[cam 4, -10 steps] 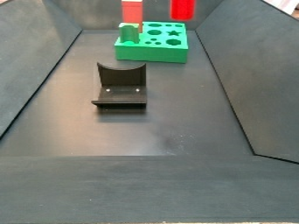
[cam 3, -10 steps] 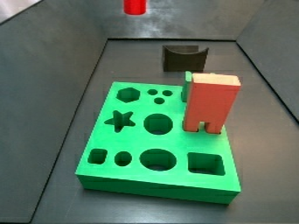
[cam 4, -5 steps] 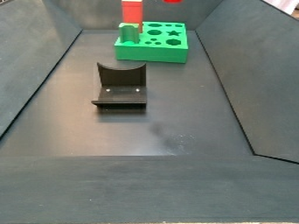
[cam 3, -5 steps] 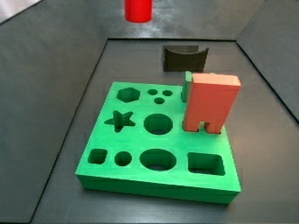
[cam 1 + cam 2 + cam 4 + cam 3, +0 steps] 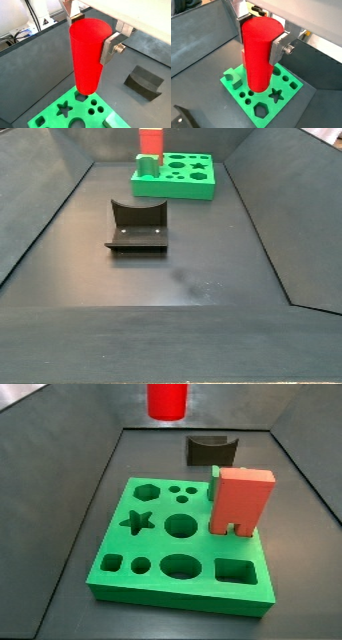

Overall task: Pick up the round object. Move up. Move to above the board. Insert the round object.
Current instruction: Insert the round object.

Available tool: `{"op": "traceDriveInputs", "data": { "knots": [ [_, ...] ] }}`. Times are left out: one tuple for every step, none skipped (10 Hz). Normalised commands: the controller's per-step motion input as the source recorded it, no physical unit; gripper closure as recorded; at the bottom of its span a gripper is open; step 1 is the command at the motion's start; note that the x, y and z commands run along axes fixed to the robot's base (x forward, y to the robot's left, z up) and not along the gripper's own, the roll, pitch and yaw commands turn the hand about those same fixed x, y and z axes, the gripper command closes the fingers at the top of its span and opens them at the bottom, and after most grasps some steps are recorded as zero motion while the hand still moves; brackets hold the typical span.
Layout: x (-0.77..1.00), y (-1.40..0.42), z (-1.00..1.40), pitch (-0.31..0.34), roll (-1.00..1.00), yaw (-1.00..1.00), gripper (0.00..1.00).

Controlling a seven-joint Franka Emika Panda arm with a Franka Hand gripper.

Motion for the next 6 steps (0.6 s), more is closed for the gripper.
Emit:
{"op": "traceDriveInputs", "data": {
  "knots": [
    [0.19, -0.29, -0.91, 0.006, 0.05, 0.39, 1.00],
    [0.11, -0.40, -1.00, 0.000, 0.09, 0.62, 1.00],
    [0.07, -0.45, -1.00, 0.000, 0.08, 0.59, 1.00],
    [0.00, -0.53, -1.00, 0.000, 0.05, 0.53, 1.00],
    [0.02, -0.50, -0.97, -0.031, 0.12, 0.49, 1.00],
    [0.03, -0.48, -0.88, -0.047, 0.16, 0.48, 1.00]
  ]
}}
